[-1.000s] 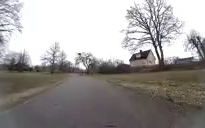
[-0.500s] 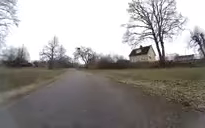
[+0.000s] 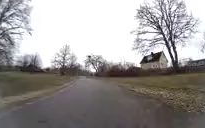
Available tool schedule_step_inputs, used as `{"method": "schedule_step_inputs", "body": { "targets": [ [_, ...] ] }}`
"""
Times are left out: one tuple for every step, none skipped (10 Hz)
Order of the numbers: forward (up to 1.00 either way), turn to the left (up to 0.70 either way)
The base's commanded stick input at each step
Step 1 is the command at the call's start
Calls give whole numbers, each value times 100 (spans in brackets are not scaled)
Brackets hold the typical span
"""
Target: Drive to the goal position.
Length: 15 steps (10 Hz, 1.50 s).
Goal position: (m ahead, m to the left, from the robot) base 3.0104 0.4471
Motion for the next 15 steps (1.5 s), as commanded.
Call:
{"method": "schedule_step_inputs", "body": {
  "targets": [
    [100, 0],
    [100, 0],
    [100, 0],
    [100, 0],
    [100, 0],
    [100, 0],
    [100, 0],
    [100, 14],
    [100, 40],
    [100, 40],
    [100, 40],
    [100, 40],
    [100, 40],
    [100, 40],
    [100, 40]
  ]
}}
